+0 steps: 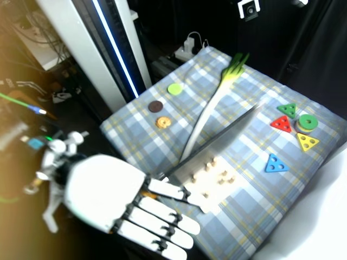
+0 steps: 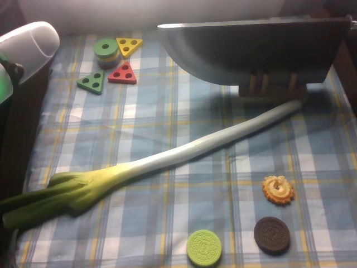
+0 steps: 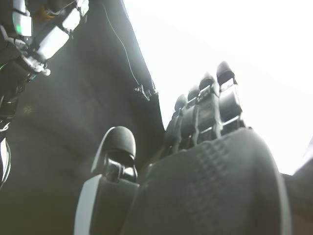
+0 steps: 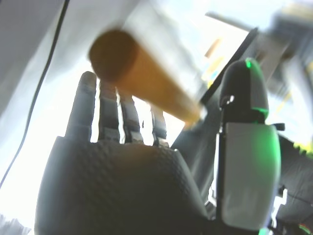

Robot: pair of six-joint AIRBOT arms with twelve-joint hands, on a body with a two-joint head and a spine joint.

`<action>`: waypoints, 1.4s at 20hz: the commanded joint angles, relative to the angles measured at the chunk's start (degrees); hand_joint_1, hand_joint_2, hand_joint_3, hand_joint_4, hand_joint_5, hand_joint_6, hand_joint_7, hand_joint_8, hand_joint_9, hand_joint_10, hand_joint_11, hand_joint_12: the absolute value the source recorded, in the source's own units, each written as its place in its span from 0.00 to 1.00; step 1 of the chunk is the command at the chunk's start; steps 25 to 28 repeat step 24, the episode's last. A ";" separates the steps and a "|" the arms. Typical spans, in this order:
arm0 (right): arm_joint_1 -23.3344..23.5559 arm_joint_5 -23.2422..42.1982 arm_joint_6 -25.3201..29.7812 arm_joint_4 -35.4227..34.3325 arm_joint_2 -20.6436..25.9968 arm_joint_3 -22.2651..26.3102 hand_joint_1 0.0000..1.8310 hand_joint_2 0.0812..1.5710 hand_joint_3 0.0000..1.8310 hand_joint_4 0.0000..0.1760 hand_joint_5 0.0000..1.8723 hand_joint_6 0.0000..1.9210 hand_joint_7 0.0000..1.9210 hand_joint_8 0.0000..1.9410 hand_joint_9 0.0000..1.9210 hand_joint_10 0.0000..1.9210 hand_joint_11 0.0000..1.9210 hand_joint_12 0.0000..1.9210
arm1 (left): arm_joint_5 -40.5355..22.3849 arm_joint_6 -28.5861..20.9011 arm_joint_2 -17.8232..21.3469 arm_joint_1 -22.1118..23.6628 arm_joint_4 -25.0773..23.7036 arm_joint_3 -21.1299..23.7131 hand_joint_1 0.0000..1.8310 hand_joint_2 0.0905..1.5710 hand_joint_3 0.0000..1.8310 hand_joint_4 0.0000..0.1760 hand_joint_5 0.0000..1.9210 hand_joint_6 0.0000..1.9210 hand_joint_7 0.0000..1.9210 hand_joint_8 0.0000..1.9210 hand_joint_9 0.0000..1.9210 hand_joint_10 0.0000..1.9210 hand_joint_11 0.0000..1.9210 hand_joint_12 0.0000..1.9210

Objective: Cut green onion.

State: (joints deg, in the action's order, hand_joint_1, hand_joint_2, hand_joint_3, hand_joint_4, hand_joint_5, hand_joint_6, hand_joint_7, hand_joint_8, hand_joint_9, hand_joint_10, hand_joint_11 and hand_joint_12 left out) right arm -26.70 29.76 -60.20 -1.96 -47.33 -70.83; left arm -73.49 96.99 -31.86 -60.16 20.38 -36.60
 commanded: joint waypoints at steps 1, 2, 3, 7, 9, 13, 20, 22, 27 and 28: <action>0.43 9.48 -0.21 -0.67 1.05 0.45 0.46 0.59 0.00 1.00 0.00 0.00 0.00 0.00 0.00 0.00 0.00 0.00 | -7.66 -0.27 0.53 0.26 -0.63 -0.30 0.00 0.95 0.00 0.00 0.02 0.00 0.02 0.00 0.03 0.00 0.00 0.06; 0.46 12.19 -0.20 -0.68 2.04 1.62 0.47 0.59 0.00 1.00 0.00 0.00 0.00 0.00 0.00 0.00 0.00 0.00 | -8.05 -0.27 0.53 0.22 -0.47 -0.32 0.00 0.95 0.00 0.00 0.01 0.00 0.01 0.00 0.03 0.00 0.00 0.05; 0.44 14.80 -0.20 -0.69 3.19 2.97 0.50 0.59 0.00 1.00 0.00 0.00 0.00 0.00 0.00 0.00 0.00 0.00 | -8.69 -0.27 0.53 0.11 -0.21 -0.29 0.00 0.95 0.00 0.00 0.01 0.00 0.02 0.00 0.03 0.00 0.00 0.04; -3.41 25.70 -0.18 -1.02 7.56 9.10 0.40 0.60 0.00 1.00 0.00 0.00 0.00 0.00 0.00 0.00 0.00 0.00 | -11.67 -0.27 0.49 -0.37 0.98 -0.45 0.00 0.94 0.00 0.00 0.01 0.00 0.03 0.00 0.05 0.00 0.00 0.13; -9.56 34.40 0.32 -3.42 8.40 12.13 0.41 0.61 0.00 1.00 0.00 0.00 0.00 0.00 0.00 0.00 0.00 0.00 | -12.88 -0.30 0.52 -0.35 0.99 -0.49 0.00 0.93 0.00 0.00 0.02 0.00 0.02 0.00 0.04 0.00 0.00 0.08; -29.17 57.54 13.85 -9.29 6.07 13.93 0.41 0.56 0.00 1.00 0.00 0.00 0.00 0.00 0.00 0.00 0.00 0.00 | -13.88 -1.67 0.01 -0.34 1.13 -0.86 0.00 0.88 0.00 0.00 0.03 0.00 0.04 0.00 0.05 0.00 0.00 0.20; -40.91 71.20 20.15 -14.01 5.29 15.35 0.52 0.61 0.01 0.93 0.06 0.00 0.03 0.00 0.00 0.00 0.00 0.00 | -21.08 -27.18 -2.19 -3.17 -1.42 -6.32 0.05 0.84 0.00 0.00 0.00 0.00 0.00 0.00 0.00 0.00 0.00 0.00; -40.88 71.22 20.13 -13.85 5.60 16.22 0.47 0.68 0.01 0.44 0.07 0.00 0.09 0.00 0.05 0.01 0.04 0.02 | -25.40 -36.28 -3.46 -6.12 -1.14 -8.58 0.15 0.76 0.00 0.00 0.00 0.00 0.00 0.00 0.00 0.00 0.00 0.00; -40.22 71.24 20.10 -12.45 5.75 16.51 0.47 0.69 0.01 0.47 0.15 0.01 0.11 0.00 0.06 0.00 0.03 0.01 | -25.87 -41.44 -3.95 -6.79 -1.44 -9.65 0.15 0.74 0.00 0.00 0.00 0.00 0.00 0.00 0.00 0.00 0.00 0.00; -40.22 71.24 20.10 -12.45 5.75 16.51 0.47 0.69 0.01 0.47 0.15 0.01 0.11 0.00 0.06 0.00 0.03 0.01 | -25.87 -41.44 -3.95 -6.79 -1.44 -9.65 0.15 0.74 0.00 0.00 0.00 0.00 0.00 0.00 0.00 0.00 0.00 0.00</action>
